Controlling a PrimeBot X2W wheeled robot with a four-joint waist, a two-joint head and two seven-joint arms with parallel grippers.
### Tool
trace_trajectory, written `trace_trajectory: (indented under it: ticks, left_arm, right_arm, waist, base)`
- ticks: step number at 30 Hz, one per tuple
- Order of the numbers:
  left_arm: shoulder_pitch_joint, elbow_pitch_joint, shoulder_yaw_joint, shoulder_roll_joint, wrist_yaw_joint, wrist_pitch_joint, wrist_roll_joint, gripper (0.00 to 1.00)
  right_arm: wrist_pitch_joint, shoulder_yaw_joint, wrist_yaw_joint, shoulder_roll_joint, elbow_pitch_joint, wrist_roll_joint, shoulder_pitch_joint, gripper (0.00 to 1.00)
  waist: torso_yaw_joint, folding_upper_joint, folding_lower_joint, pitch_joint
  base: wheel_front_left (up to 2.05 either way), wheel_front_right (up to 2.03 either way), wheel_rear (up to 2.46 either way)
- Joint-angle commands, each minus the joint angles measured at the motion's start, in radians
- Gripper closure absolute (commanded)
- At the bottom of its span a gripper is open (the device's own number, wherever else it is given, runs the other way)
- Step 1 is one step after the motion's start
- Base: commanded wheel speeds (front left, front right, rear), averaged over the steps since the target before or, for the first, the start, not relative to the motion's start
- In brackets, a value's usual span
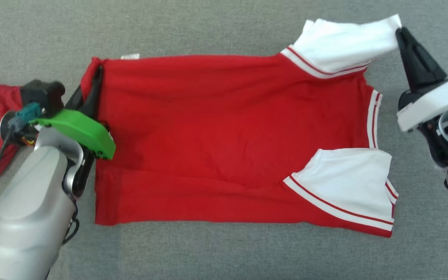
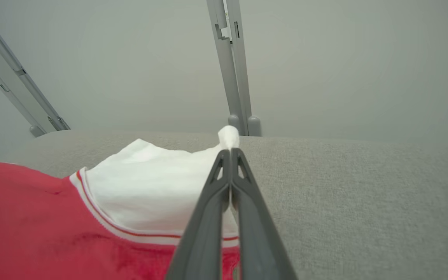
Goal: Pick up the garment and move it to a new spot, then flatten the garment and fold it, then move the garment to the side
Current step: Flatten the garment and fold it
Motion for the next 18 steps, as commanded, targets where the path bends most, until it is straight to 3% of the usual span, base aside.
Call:
trace_trajectory:
  ticks: [1, 12, 18]
  left_arm:
    - [0.049, -0.030, 0.008, 0.021, 0.019, -0.006, -0.008, 1.00]
    - [0.358, -0.305, 0.038, 0.122, 0.173, -0.001, -0.032, 1.00]
    - [0.461, -0.386, 0.046, 0.143, 0.218, 0.017, -0.055, 1.00]
  right_arm:
    - [-0.005, -0.010, -0.001, 0.012, -0.031, 0.004, 0.055, 1.00]
    - [-0.009, -0.124, 0.000, 0.142, -0.240, -0.061, 0.450, 1.00]
    - [-0.006, -0.201, 0.000, 0.214, -0.311, -0.107, 0.616, 1.00]
  waist:
    - [-0.045, 0.0000, -0.0001, -0.039]
    - [-0.091, 0.0000, -0.0001, -0.074]
    - [-0.102, 0.0000, -0.0001, -0.094]
  base:
    - [0.00, 0.00, 0.00]
    - [0.00, 0.00, 0.00]
    - [0.00, 0.00, 0.00]
